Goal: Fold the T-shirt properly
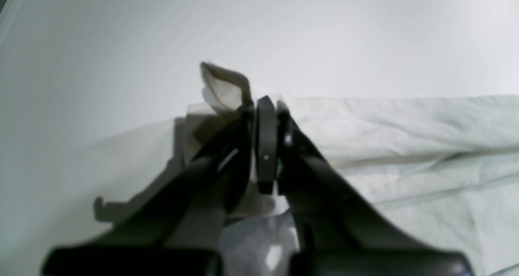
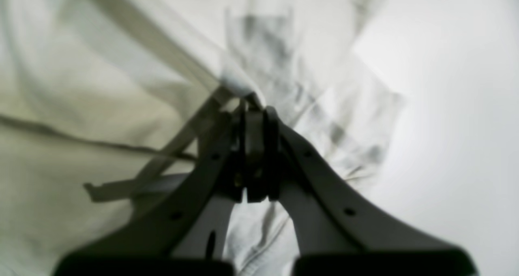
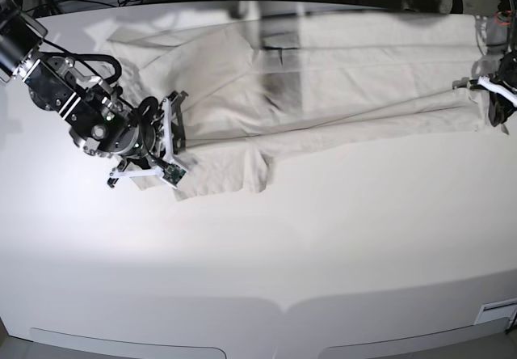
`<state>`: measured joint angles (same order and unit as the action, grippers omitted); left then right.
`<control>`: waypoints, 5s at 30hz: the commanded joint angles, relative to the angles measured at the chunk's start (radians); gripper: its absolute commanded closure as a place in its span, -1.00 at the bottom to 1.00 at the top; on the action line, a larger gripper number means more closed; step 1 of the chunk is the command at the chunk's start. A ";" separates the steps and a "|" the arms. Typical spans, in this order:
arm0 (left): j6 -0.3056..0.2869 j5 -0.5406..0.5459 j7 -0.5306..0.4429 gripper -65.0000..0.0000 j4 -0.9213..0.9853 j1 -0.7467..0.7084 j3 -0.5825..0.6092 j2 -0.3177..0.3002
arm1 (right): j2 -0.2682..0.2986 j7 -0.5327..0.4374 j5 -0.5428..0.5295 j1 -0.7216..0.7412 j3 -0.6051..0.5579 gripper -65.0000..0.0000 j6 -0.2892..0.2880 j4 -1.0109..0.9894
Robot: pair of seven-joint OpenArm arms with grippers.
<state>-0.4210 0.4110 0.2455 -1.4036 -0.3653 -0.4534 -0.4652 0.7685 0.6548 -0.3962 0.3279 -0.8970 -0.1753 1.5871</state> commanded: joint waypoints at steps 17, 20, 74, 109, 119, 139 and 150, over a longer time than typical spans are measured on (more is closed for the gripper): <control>0.004 0.008 0.092 1.00 -0.168 -0.006 -0.012 -0.020 | 0.332 0.148 0.032 -0.011 0.024 1.00 0.143 0.425; 0.014 0.007 0.095 1.00 -0.168 -0.026 -0.012 -0.020 | 0.374 0.159 0.079 -0.063 0.026 1.00 0.196 0.465; 0.082 -0.089 0.016 0.01 -0.167 -0.135 -0.012 0.032 | 0.003 0.000 -0.337 -0.269 0.454 -0.02 0.037 0.176; -0.277 0.461 0.508 1.00 0.248 0.038 -0.012 -0.101 | -0.018 -0.002 -0.520 -0.173 0.637 -0.02 -0.245 -0.206; -0.105 0.261 0.393 1.00 0.248 0.107 -0.012 -0.101 | -0.105 -0.054 -0.519 -0.173 0.637 -0.02 -0.245 -0.206; 0.008 0.087 0.285 1.00 0.306 0.169 -0.012 -0.288 | -0.492 -0.063 -0.418 -0.175 0.635 -0.02 -0.290 -0.206; 0.006 0.437 0.584 1.00 0.153 0.168 -0.012 -0.329 | -0.522 -0.072 -0.318 -0.172 0.554 -0.02 -0.289 -0.206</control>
<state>-0.4183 0.8417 0.8417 -1.2419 -0.2070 -0.4572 -0.7670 0.2432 0.6033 -0.7059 0.1333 -0.3470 -0.4538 1.3670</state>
